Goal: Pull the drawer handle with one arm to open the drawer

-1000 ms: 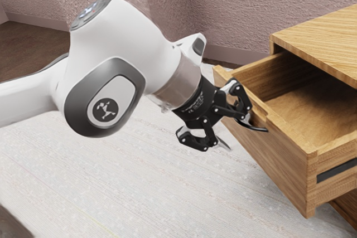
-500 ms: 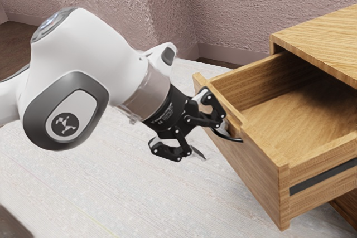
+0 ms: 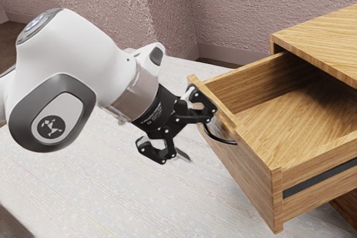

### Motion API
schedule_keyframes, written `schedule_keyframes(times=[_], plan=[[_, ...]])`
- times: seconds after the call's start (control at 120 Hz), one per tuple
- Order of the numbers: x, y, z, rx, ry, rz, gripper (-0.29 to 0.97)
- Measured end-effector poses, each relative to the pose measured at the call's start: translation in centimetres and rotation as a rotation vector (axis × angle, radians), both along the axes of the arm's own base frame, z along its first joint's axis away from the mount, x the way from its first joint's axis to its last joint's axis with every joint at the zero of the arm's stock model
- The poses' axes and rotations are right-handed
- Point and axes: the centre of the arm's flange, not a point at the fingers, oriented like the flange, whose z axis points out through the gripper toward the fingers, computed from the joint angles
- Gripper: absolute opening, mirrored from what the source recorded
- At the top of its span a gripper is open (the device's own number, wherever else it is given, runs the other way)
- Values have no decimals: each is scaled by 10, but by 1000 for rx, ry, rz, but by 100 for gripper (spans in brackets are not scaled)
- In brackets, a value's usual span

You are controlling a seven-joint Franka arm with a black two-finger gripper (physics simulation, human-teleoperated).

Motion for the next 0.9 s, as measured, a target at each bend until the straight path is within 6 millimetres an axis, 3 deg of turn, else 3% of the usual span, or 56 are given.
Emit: schedule_keyframes(times=[0.175, 0.283, 0.392, 0.45, 0.508, 0.567, 0.633, 0.717, 0.783, 0.9], plan=[[-11, 8, 16, -11, -20, 1, 62], [-40, 14, 49, -43, -62, -26, 65], [-63, -1, 74, -22, -96, -100, 66], [-74, -30, 111, 22, -149, -159, 66], [-85, -94, 168, 61, -195, -242, 67], [-112, -149, 187, 66, -176, -354, 67], [-134, -199, 174, 92, -103, -461, 67], [-137, -245, 130, 161, 13, -519, 68], [-135, -260, 103, 203, 83, -530, 68], [-151, -289, 60, 278, 172, -573, 68]])
